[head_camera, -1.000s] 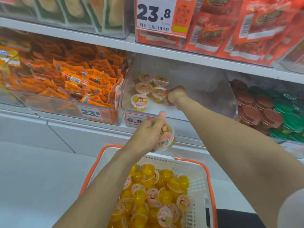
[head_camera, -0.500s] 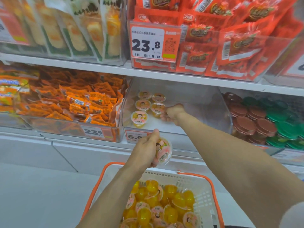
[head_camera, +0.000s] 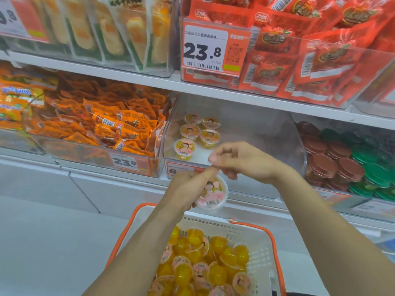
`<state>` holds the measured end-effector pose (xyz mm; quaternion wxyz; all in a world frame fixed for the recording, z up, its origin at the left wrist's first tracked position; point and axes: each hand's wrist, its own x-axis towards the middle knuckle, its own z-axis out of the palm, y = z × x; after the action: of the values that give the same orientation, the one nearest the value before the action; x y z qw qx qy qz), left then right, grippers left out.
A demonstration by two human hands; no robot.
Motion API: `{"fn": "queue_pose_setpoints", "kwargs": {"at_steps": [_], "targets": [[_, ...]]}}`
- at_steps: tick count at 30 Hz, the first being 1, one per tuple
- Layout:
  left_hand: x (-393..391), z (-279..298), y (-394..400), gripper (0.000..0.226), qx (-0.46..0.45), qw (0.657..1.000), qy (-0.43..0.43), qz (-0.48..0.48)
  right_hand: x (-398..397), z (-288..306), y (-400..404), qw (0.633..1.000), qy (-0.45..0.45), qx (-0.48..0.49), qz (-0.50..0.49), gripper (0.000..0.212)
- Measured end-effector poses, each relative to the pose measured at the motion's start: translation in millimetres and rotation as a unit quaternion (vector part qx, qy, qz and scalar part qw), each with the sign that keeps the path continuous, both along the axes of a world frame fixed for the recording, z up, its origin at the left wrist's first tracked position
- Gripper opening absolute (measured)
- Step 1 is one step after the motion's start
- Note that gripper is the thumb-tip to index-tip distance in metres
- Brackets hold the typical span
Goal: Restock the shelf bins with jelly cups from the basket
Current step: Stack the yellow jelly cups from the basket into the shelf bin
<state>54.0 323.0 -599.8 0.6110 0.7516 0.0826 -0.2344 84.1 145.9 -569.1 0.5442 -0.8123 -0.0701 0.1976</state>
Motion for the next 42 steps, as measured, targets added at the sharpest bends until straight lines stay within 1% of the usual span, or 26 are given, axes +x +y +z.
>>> {"fn": "queue_pose_setpoints", "kwargs": {"at_steps": [1,2,3,5,7,9,11,12,14,16,19,21,22,23,25,29,31,36,38,39,40,41,42], "targets": [[0,0,1,0.045,0.011,1.000,-0.003,-0.007,-10,3,-2,0.997,0.035,-0.007,0.061,0.027],[-1,0,2,0.046,0.018,1.000,-0.007,-0.016,-15,3,-4,0.993,0.051,-0.028,0.106,0.029],[-2,-1,3,0.049,0.024,0.999,-0.013,-0.027,-19,1,-5,0.989,0.048,-0.052,0.131,0.029],[-4,-1,3,0.053,0.034,0.998,-0.034,-0.042,-24,-4,-3,0.988,0.019,-0.078,0.131,0.027],[-6,-1,4,0.054,0.023,0.998,-0.049,-0.021,-26,-5,-2,0.992,-0.014,-0.067,0.104,0.021],[-4,2,2,0.053,-0.047,0.998,-0.034,0.021,-25,-3,-5,0.996,-0.047,-0.056,0.050,0.018],[1,6,2,0.051,-0.119,0.991,-0.001,0.059,-19,-1,-8,0.996,-0.073,-0.048,-0.024,0.017],[4,8,3,0.047,-0.124,0.990,0.005,0.071,-13,-1,-10,0.994,-0.080,-0.042,-0.061,0.016],[7,7,6,0.035,-0.082,0.994,-0.007,0.071,4,0,-15,0.988,-0.084,-0.047,-0.121,0.014],[6,3,10,0.028,-0.038,0.997,-0.012,0.059,28,-2,-18,0.983,-0.067,-0.067,-0.156,0.014],[4,-5,13,0.025,-0.002,0.999,-0.002,0.047,60,-18,-15,0.981,-0.001,-0.105,-0.166,0.012],[5,-7,14,0.022,0.003,0.999,0.006,0.052,73,-36,-9,0.976,0.037,-0.150,-0.154,0.004],[6,-8,14,0.021,-0.003,0.999,0.011,0.053,76,-44,-6,0.972,0.048,-0.171,-0.155,0.004],[8,-8,14,0.022,-0.012,0.998,0.016,0.052,78,-50,-4,0.967,0.054,-0.187,-0.163,0.009],[10,-10,12,0.022,-0.025,0.998,0.021,0.049,79,-59,-2,0.962,0.058,-0.188,-0.192,0.017],[12,-12,8,0.024,-0.031,0.998,0.021,0.046,79,-64,1,0.953,0.061,-0.173,-0.241,0.019],[12,-13,7,0.024,-0.035,0.998,0.026,0.043,81,-63,3,0.950,0.062,-0.183,-0.244,0.020],[13,-13,8,0.021,-0.042,0.998,0.026,0.046,83,-59,9,0.948,0.064,-0.182,-0.251,0.013],[14,-16,8,0.018,-0.036,0.998,0.023,0.038,81,-58,6,0.947,0.073,-0.187,-0.251,0.019],[14,-18,8,0.015,-0.034,0.999,0.021,0.030,77,-54,3,0.943,0.077,-0.216,-0.241,0.026],[14,-19,9,0.014,-0.033,0.999,0.017,0.023,71,-48,-2,0.931,0.061,-0.272,-0.235,0.031],[14,-20,9,0.013,-0.031,0.999,0.016,0.017,63,-41,-7,0.912,0.016,-0.331,-0.243,0.031],[16,-24,8,0.014,-0.026,1.000,0.013,0.012,50,-35,-10,0.892,-0.055,-0.355,-0.273,0.027]]}}
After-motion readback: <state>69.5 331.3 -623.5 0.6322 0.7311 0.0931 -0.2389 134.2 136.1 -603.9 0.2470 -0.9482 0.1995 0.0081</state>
